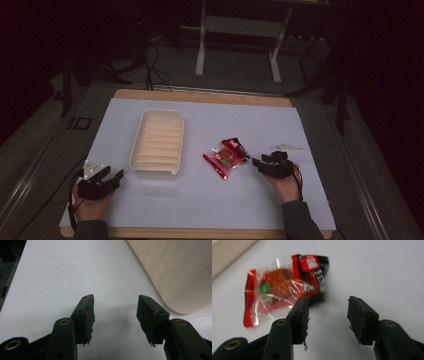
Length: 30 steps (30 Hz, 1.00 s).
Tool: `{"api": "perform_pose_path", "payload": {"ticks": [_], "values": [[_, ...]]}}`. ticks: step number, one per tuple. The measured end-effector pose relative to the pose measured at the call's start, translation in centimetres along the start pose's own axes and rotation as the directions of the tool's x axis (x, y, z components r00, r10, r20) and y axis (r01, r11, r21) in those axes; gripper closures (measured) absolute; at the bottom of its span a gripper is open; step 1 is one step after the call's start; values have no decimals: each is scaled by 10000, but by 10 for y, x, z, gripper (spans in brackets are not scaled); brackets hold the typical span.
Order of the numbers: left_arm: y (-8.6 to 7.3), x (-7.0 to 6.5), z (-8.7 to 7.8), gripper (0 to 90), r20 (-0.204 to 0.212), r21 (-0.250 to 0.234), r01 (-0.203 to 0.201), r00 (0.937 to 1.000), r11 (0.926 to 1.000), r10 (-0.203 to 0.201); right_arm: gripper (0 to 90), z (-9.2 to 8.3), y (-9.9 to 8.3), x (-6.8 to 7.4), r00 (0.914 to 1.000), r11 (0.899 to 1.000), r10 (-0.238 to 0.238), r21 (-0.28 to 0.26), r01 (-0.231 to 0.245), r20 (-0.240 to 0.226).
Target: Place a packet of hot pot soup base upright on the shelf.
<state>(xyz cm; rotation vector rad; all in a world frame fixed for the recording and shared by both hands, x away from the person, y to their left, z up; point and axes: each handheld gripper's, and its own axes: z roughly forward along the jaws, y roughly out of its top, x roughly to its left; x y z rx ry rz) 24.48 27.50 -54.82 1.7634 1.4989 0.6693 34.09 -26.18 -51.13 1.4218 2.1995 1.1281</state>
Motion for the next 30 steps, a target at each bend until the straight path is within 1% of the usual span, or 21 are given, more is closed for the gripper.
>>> {"api": "perform_pose_path", "payload": {"ticks": [2,8,12,14,17,23,24,30], "values": [[0,0,0,482,-3,15,-26,10000,10000,26,489,4,3,1,9999,9999,100,-4,-100,-74],[0,0,0,484,10,40,-66,10000,10000,66,475,18,12,5,9997,9997,162,182,-159,-202],[0,0,0,483,23,50,-65,10000,10000,65,461,27,14,7,9973,9984,558,129,-552,-481],[0,0,0,483,21,53,-53,10000,10000,53,462,31,15,8,9969,9980,613,176,-605,-502],[0,0,1,483,1,52,28,10000,10000,-28,477,37,16,9,9978,9984,518,257,-507,-418],[0,0,1,482,-5,52,29,10000,10000,-29,479,45,18,8,9974,9970,647,434,-633,-324],[0,0,1,482,1,61,-2,10000,10000,2,475,48,18,7,9964,9960,766,476,-749,-350],[0,0,1,483,-2,81,-1,10000,10000,1,483,55,18,4,9936,9935,978,644,-940,-573]]}}
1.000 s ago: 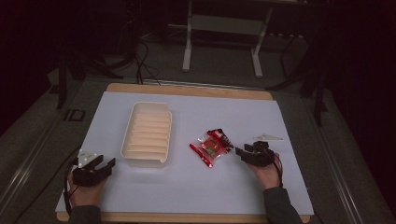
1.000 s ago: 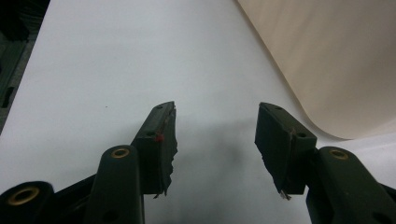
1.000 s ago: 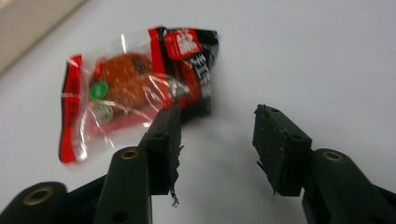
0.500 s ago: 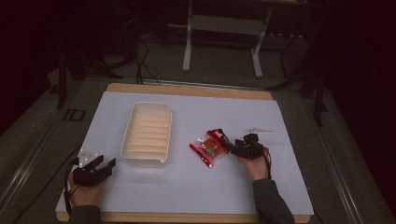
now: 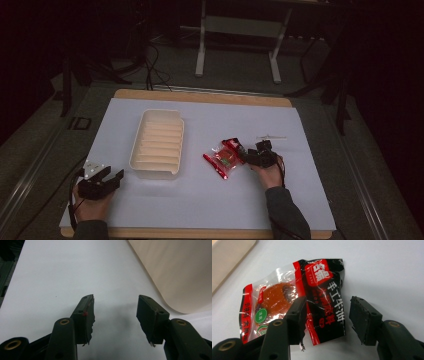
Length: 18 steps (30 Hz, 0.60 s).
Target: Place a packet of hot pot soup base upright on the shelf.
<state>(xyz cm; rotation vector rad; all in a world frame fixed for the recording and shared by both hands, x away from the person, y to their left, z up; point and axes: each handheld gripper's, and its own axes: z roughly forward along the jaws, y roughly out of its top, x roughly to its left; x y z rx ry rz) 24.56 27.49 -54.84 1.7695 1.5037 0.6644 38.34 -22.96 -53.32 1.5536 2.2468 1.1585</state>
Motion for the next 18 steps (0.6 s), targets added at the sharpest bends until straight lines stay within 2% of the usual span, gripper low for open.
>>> {"api": "perform_pose_path", "payload": {"ticks": [2,5,11,13,17,18], "values": [[0,0,0,483,8,2,-7,10000,10000,7,483,5,-1,-1,10000,9997,96,243,-96,-6],[0,0,0,480,39,48,-38,10000,10000,38,480,6,-2,-4,9990,9991,398,174,-394,-201],[0,-2,1,480,4,108,-208,9998,9997,208,521,6,-1,-3,9992,9989,364,310,-359,-165],[0,-2,1,480,12,102,-178,9998,9998,178,602,7,0,-1,9985,9978,521,420,-514,-150],[0,-2,1,479,8,111,-199,9998,9997,199,661,7,1,3,9987,9971,507,571,-508,36],[0,-2,1,480,12,110,-197,9998,9997,197,719,7,1,0,9972,9953,745,616,-741,-37]]}}
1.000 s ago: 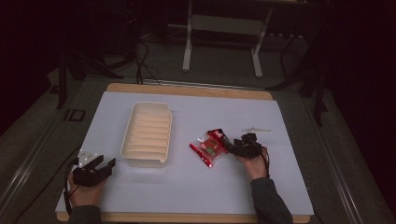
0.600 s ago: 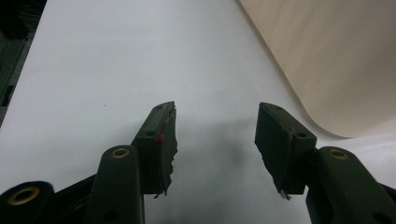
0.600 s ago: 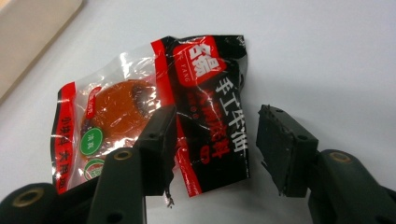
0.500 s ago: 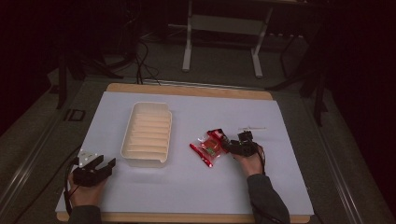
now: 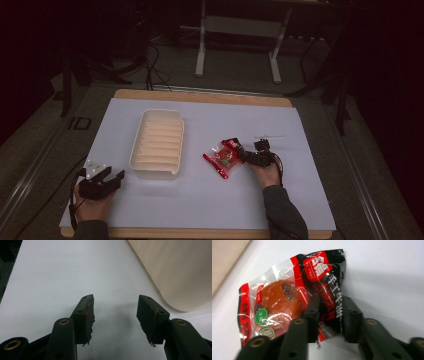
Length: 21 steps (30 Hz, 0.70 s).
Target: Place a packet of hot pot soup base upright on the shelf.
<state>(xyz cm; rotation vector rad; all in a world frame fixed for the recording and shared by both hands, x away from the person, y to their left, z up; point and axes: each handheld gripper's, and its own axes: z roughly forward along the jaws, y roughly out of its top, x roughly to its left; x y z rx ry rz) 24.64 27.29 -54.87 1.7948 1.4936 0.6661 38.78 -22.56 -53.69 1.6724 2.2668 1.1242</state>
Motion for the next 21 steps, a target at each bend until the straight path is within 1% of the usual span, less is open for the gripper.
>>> {"api": "perform_pose_path", "payload": {"ticks": [1,2,3,5,6,8,10,13,14,15,16,17,18,21], "values": [[0,0,0,480,4,1,7,10000,10000,-7,719,0,0,0,10000,10000,0,0,0,0],[0,0,0,479,9,-1,10,10000,10000,-10,779,0,0,-5,9990,9995,300,-23,-301,-331],[0,0,0,479,8,-2,21,10000,10000,-21,779,0,0,-5,9990,9995,300,-23,-301,-331],[0,0,0,480,0,6,16,10000,10000,-16,845,-2,-1,-5,9980,9989,441,-139,-447,-461],[0,0,0,480,2,10,9,10000,10000,-9,845,-2,-1,-5,9980,9989,441,-139,-447,-461],[0,0,0,480,1,-3,-1,10000,10000,1,865,-3,0,0,9991,9993,283,-254,-290,-303],[0,0,0,480,4,1,11,10000,10000,-11,872,-4,1,1,9992,9990,266,-339,-276,-301],[0,0,0,480,0,2,7,10000,10000,-7,877,-6,1,3,9991,9987,236,-434,-251,-355],[0,0,0,480,3,12,6,10000,10000,-6,882,-9,3,5,9991,9984,135,-542,-157,-414],[0,0,0,480,3,12,6,10000,10000,-6,882,-9,3,5,9991,9984,135,-542,-157,-414],[0,0,0,480,3,4,0,10000,10000,0,884,-12,5,7,9990,9979,7,-643,-36,-454],[0,0,0,480,-1,3,2,10000,10000,-2,884,-12,5,7,9990,9979,7,-643,-36,-454],[0,0,0,480,-2,2,5,10000,10000,-5,885,-15,7,11,9987,9970,-164,-764,127,-476],[0,0,0,480,-3,3,1,10000,10000,-1,886,-17,9,13,9984,9964,-286,-815,245,-493]]}}
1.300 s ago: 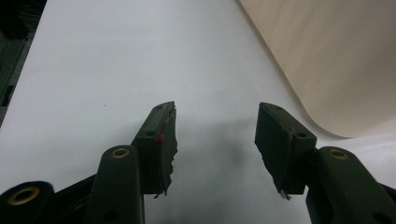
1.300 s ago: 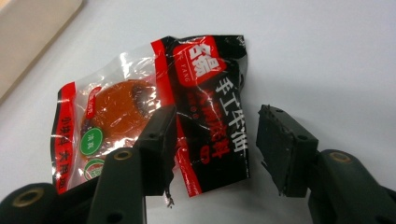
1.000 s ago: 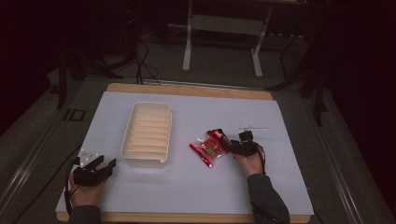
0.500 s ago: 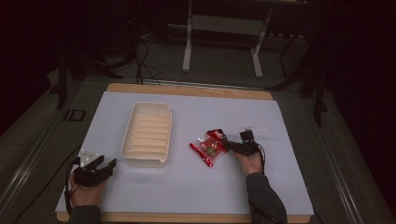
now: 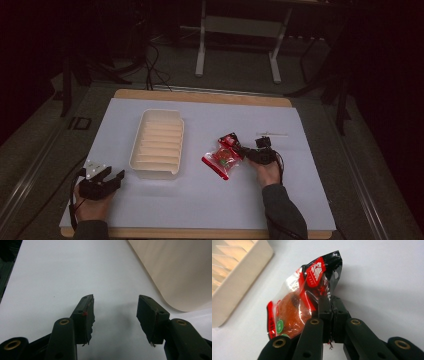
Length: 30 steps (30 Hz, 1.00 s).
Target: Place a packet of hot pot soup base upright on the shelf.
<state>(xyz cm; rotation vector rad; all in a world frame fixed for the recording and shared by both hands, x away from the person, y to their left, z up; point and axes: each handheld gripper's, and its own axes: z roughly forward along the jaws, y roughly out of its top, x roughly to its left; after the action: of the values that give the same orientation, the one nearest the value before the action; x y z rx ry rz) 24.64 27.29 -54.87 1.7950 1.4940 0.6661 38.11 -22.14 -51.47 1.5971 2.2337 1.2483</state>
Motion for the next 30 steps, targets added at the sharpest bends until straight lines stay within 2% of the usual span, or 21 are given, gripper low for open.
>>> {"api": "perform_pose_path", "payload": {"ticks": [11,18,21,27,30], "values": [[0,0,0,480,12,-6,0,10000,10000,0,887,-10,8,14,9976,9978,-476,-488,451,-511],[0,0,0,480,14,-4,-14,10000,10000,14,887,-13,13,24,9948,9947,-857,-610,823,-552],[0,0,0,480,13,-3,-22,10000,10000,22,888,-16,16,32,9901,9905,-1207,-744,1153,-720],[0,0,0,480,13,-4,-25,10000,10000,25,889,-19,21,43,9814,9850,-1572,-896,1477,-1103],[0,0,0,480,18,1,-26,10000,10000,26,889,-20,23,47,9783,9821,-1738,-926,1637,-1130]]}}
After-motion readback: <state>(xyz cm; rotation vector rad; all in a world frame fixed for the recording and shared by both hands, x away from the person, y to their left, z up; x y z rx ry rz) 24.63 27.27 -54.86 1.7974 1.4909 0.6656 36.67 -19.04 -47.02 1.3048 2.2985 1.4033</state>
